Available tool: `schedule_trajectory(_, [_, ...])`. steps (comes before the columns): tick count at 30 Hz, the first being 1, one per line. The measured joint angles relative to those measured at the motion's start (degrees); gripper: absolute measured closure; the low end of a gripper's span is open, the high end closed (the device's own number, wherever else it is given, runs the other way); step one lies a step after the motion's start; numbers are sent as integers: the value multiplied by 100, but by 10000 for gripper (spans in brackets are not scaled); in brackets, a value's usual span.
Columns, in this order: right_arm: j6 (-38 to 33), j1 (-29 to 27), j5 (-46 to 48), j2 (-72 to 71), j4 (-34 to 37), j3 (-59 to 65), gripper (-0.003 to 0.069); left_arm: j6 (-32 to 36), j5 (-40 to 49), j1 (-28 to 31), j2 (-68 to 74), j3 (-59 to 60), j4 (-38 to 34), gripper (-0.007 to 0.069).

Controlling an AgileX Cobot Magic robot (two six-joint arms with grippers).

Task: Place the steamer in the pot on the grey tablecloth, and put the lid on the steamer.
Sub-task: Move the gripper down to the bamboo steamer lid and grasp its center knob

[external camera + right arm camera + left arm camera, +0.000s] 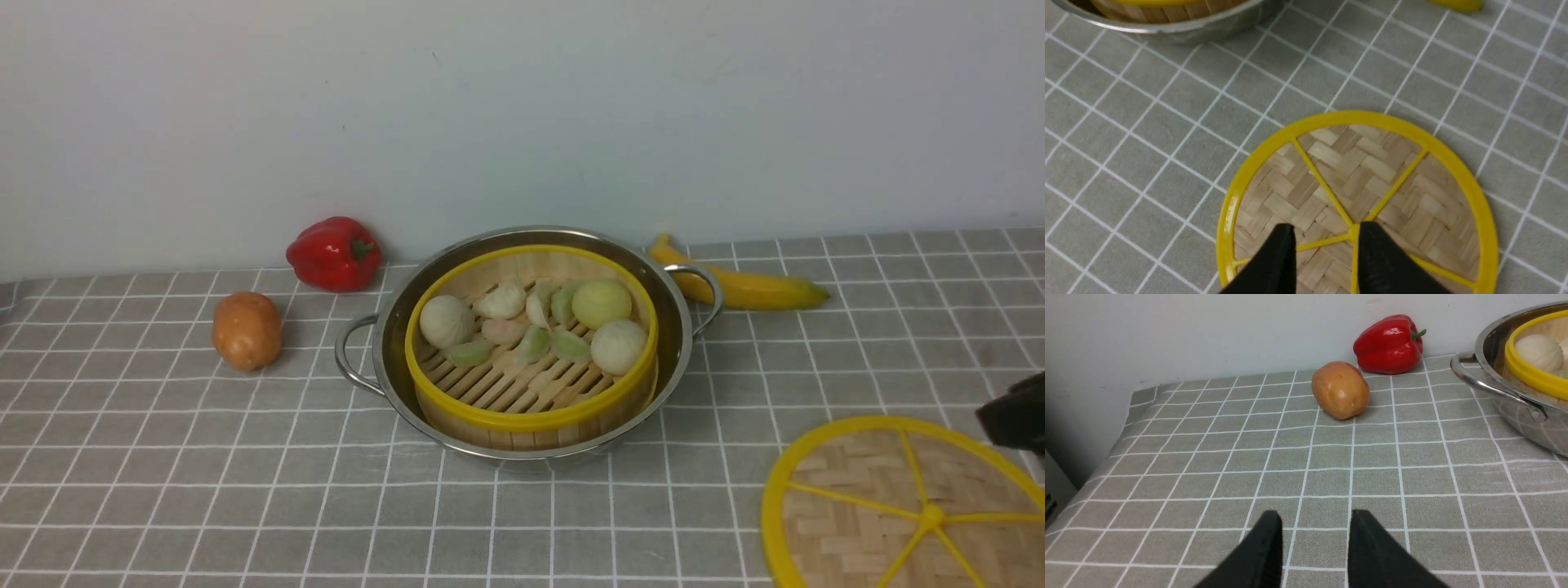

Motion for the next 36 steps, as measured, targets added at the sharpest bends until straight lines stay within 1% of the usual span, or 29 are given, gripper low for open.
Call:
schedule_trajectory(2, [85,20,63,433,-6,-85,400,0,0,0,0,0,0,395])
schedule_trajectory(5, [201,208,71,994,-242,-125,368,0,0,0,0,0,0,392])
schedule_trajectory(9, [630,663,68,1448,-916,-125,326,0,0,0,0,0,0,384])
schedule_trajectory(10, [695,714,58,1485,-990,-125,321,0,0,0,0,0,0,382])
schedule_trajectory(12, [1097,975,45,1683,-1378,-127,304,0,0,0,0,0,0,382])
schedule_trajectory(15, [1577,1206,-40,1904,-1843,-132,297,0,0,0,0,0,0,382])
schedule_trajectory(19, [1875,1251,-231,2156,-2138,-132,297,0,0,0,0,0,0,382])
schedule_trajectory(29, [1979,1251,-841,2693,-2242,-132,297,0,0,0,0,0,0,382])
schedule_trajectory(32, [1985,1251,-886,2784,-2264,-132,297,0,0,0,0,0,0,382])
schedule_trajectory(36, [2155,1251,-957,2909,-2503,-132,297,0,0,0,0,0,0,382])
